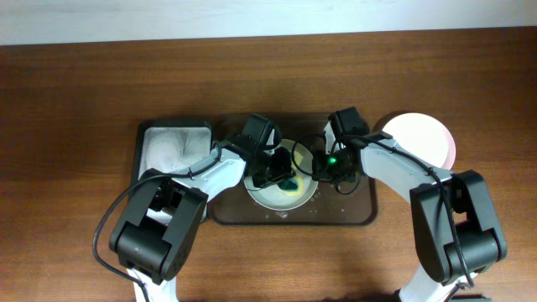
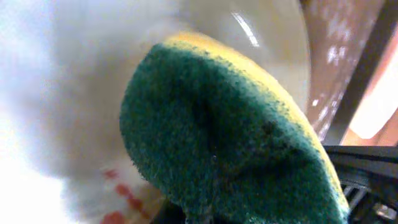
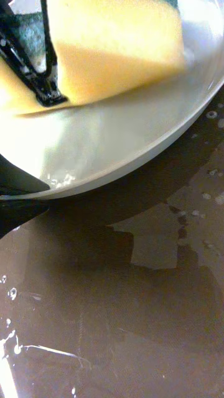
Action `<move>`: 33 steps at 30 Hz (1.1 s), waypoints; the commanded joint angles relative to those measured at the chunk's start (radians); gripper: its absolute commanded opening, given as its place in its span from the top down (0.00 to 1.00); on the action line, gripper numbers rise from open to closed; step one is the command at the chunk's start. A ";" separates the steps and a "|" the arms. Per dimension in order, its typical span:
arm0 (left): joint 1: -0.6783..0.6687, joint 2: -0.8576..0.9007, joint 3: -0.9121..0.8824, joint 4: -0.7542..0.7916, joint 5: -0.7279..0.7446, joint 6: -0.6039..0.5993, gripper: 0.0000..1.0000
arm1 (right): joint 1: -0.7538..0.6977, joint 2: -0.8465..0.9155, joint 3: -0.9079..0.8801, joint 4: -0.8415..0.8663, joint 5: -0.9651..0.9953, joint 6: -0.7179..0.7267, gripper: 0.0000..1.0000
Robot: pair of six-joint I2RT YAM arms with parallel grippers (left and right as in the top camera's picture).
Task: Clean dirty plates on tray and stack at the side
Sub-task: 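Scrub the held plate with the sponge using the left gripper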
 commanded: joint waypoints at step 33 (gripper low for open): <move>-0.090 0.040 0.015 -0.039 -0.295 0.070 1.00 | 0.012 0.014 -0.010 -0.006 0.075 -0.014 0.96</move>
